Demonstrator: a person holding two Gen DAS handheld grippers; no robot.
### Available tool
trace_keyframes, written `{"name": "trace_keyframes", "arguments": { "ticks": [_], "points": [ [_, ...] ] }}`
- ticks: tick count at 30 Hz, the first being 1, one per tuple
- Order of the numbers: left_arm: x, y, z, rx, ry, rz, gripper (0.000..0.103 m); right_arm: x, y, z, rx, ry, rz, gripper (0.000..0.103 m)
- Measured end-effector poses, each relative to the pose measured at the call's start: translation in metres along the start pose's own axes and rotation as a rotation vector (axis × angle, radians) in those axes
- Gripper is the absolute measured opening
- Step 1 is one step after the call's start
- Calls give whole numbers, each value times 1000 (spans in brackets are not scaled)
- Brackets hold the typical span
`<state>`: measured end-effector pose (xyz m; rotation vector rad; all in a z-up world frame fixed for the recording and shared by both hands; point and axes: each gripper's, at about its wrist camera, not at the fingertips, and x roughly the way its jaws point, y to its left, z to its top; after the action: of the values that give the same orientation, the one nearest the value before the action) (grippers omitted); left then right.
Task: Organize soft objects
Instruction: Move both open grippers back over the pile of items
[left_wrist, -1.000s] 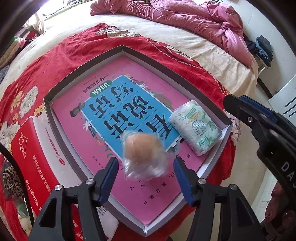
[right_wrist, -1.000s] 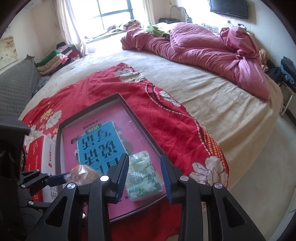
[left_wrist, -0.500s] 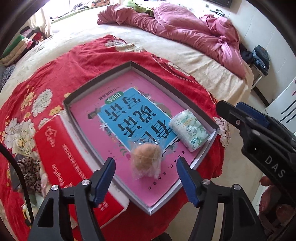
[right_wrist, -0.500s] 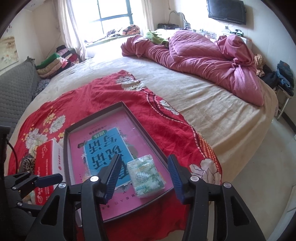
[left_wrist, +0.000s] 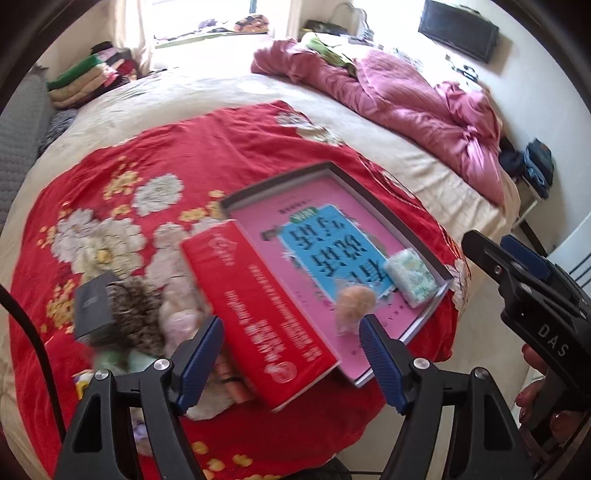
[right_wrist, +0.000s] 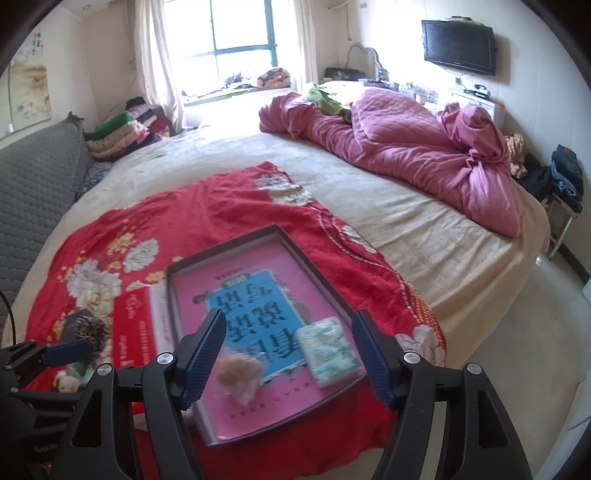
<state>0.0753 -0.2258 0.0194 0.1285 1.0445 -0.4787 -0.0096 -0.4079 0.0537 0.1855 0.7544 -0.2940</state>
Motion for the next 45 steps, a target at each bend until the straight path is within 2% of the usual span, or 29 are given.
{"name": "trace_keyframes", "arguments": {
  "ticks": [20, 25, 33, 45],
  "points": [
    [-79, 99, -33, -116, -85, 95, 76, -52, 92, 6, -119, -66, 64, 75],
    [-95, 126, -41, -154, -102, 112, 76, -61, 113, 7, -151, -83, 102, 75],
    [-110, 169, -52, -223, -118, 147, 76, -66, 142, 7, -203, -89, 131, 75],
    [-104, 221, -79, -323, -89, 162, 76, -57, 176, -5, -268, -69, 173, 75]
  ]
}}
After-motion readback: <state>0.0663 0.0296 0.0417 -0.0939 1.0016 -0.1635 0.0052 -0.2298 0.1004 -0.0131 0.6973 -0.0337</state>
